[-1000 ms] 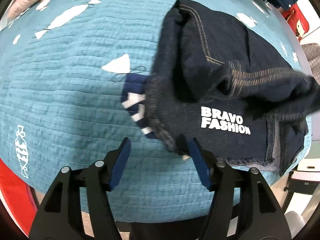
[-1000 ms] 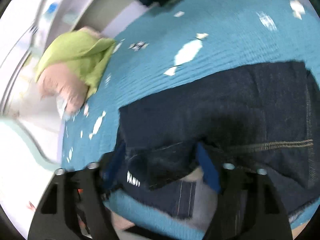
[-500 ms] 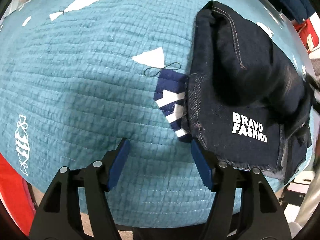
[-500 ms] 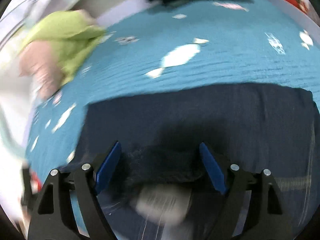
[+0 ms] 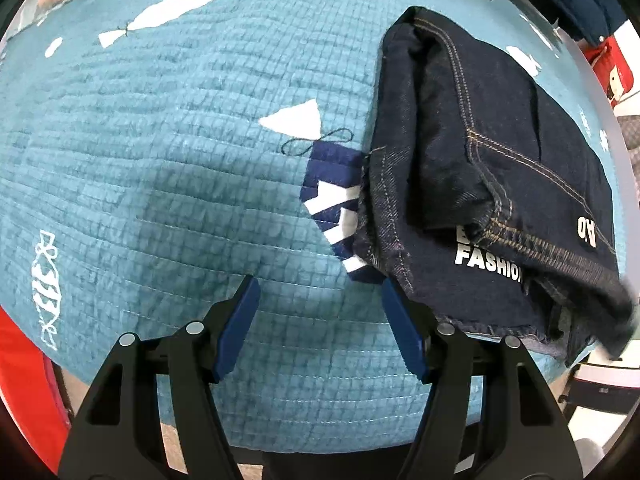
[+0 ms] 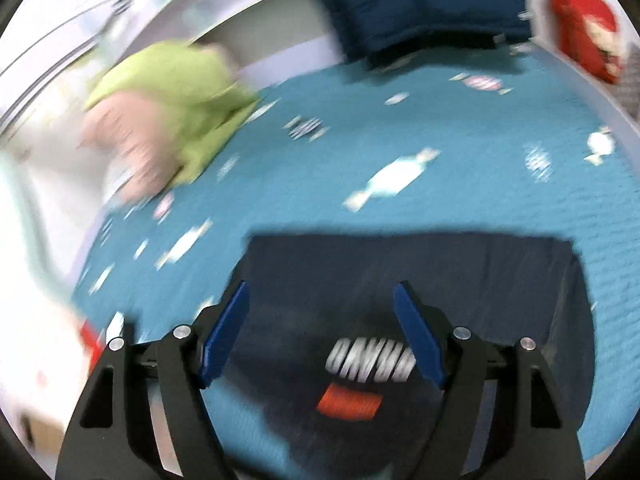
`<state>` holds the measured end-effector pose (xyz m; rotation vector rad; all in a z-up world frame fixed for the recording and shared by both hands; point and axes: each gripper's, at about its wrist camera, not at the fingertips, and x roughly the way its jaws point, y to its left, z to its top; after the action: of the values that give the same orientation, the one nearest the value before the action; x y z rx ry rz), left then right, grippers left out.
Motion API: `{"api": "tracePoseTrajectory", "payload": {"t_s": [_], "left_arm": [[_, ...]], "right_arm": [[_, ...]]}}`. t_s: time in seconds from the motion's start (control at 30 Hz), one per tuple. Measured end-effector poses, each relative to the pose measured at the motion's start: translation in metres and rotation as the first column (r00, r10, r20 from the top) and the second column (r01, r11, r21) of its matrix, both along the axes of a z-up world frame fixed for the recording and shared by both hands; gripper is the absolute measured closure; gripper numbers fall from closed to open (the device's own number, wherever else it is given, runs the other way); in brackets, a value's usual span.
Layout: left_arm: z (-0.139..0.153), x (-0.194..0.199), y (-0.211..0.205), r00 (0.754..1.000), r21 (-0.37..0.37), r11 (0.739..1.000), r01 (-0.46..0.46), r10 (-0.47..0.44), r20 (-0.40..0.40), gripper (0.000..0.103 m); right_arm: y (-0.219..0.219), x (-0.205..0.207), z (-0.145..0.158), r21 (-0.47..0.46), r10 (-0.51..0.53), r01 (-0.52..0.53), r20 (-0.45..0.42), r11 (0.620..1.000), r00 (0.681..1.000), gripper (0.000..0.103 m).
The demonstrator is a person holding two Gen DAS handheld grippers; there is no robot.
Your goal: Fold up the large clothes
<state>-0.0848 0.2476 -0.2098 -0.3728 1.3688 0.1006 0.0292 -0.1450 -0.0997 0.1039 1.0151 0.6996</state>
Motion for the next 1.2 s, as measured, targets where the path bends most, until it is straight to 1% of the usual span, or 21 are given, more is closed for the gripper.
{"api": "tracePoseTrajectory", "payload": {"t_s": [0.07,0.1,0.2,0.23,0.27,0.33,0.37,0.4,0.43,0.5,0.53,0.57,0.63,0.7,0.77,0.83,0.87,1.0,1.03,1.13,1.2], "left_arm": [[-0.011,0.004,0.007,1.000,-0.008,1.000,0.000,0.000,-0.007,0.038],[-0.011,0.005,0.007,1.000,-0.007,1.000,0.006,-0.006,-0.006,0.038],[-0.012,0.012,0.003,1.000,-0.009,1.000,0.024,-0.024,0.003,0.039],[-0.014,0.019,0.005,1.000,-0.011,1.000,0.027,-0.027,0.007,0.039],[-0.015,0.023,0.003,1.000,-0.011,1.000,0.028,-0.028,0.010,0.039],[-0.016,0.042,-0.003,0.999,-0.019,0.999,0.027,-0.027,0.020,0.050],[-0.014,0.044,-0.005,0.999,-0.027,0.999,0.025,-0.024,0.039,0.064],[-0.011,0.047,-0.006,0.997,-0.057,0.998,0.028,-0.024,0.069,0.094],[-0.012,0.051,-0.003,0.996,-0.115,0.993,0.036,-0.027,0.080,0.095],[-0.013,0.057,-0.004,0.998,-0.096,0.995,0.030,-0.024,0.056,0.095],[-0.014,0.060,-0.005,0.998,-0.090,0.995,0.032,-0.027,0.056,0.095],[-0.014,0.063,-0.008,0.998,-0.086,0.996,0.031,-0.026,0.057,0.095],[-0.009,0.068,-0.012,0.997,-0.075,0.996,0.043,-0.038,0.073,0.095],[0.003,0.064,-0.018,0.994,-0.094,0.995,0.045,-0.035,0.106,0.095],[0.019,0.068,-0.017,0.988,-0.126,0.991,0.052,-0.032,0.154,0.095],[0.030,0.073,-0.018,0.983,-0.136,0.989,0.057,-0.032,0.180,0.095],[0.032,0.076,-0.022,0.981,-0.132,0.989,0.061,-0.036,0.190,0.095],[0.046,0.088,-0.031,0.975,-0.105,0.992,0.072,-0.048,0.216,0.095],[0.046,0.069,-0.022,0.974,-0.105,0.992,0.073,-0.048,0.220,0.095],[0.047,0.069,-0.013,0.971,-0.159,0.986,0.048,-0.008,0.238,0.095],[0.043,0.069,-0.011,0.978,-0.165,0.986,0.030,0.005,0.207,0.093]], "right_arm": [[0.001,-0.028,-0.021,0.000,0.072,-0.073,-0.105,0.997,0.992,0.032],[-0.001,-0.036,-0.029,0.008,0.075,-0.075,-0.145,0.997,0.987,0.032],[-0.008,-0.053,-0.065,0.047,0.085,-0.073,-0.333,0.996,0.939,0.037],[-0.008,-0.058,-0.072,0.043,0.081,-0.070,-0.357,0.997,0.931,0.037],[-0.009,-0.063,-0.085,-0.005,0.055,-0.062,-0.398,0.998,0.916,0.037],[-0.017,-0.069,-0.108,-0.073,-0.021,-0.016,-0.479,0.997,0.877,0.037],[-0.027,-0.071,-0.127,-0.063,-0.066,0.038,-0.542,0.997,0.838,0.037],[-0.034,-0.072,-0.137,-0.045,-0.095,0.085,-0.562,0.995,0.821,0.037],[-0.040,-0.073,-0.144,-0.030,-0.127,0.133,-0.568,0.991,0.813,0.037],[-0.048,-0.066,-0.162,0.040,-0.177,0.245,-0.580,0.969,0.795,0.042],[-0.046,-0.063,-0.167,0.098,-0.164,0.268,-0.582,0.958,0.796,0.051],[-0.039,-0.057,-0.175,0.125,-0.163,0.287,-0.584,0.950,0.795,0.055],[-0.022,-0.052,-0.190,0.103,-0.178,0.292,-0.588,0.951,0.789,0.060],[-0.019,-0.052,-0.192,0.146,-0.189,0.328,-0.577,0.933,0.794,0.062],[-0.023,-0.049,-0.188,0.203,-0.215,0.384,-0.560,0.901,0.800,0.067],[-0.027,-0.044,-0.182,0.220,-0.251,0.420,-0.535,0.880,0.807,0.077],[-0.027,-0.040,-0.178,0.238,-0.264,0.433,-0.518,0.869,0.814,0.078],[-0.023,-0.026,-0.144,0.288,-0.324,0.450,-0.393,0.845,0.861,0.085],[-0.022,-0.020,-0.135,0.290,-0.337,0.449,-0.362,0.845,0.869,0.088],[-0.021,0.009,-0.118,0.292,-0.353,0.451,-0.332,0.843,0.875,0.090],[-0.014,0.027,-0.118,0.250,-0.356,0.435,-0.304,0.865,0.884,0.091]]}}
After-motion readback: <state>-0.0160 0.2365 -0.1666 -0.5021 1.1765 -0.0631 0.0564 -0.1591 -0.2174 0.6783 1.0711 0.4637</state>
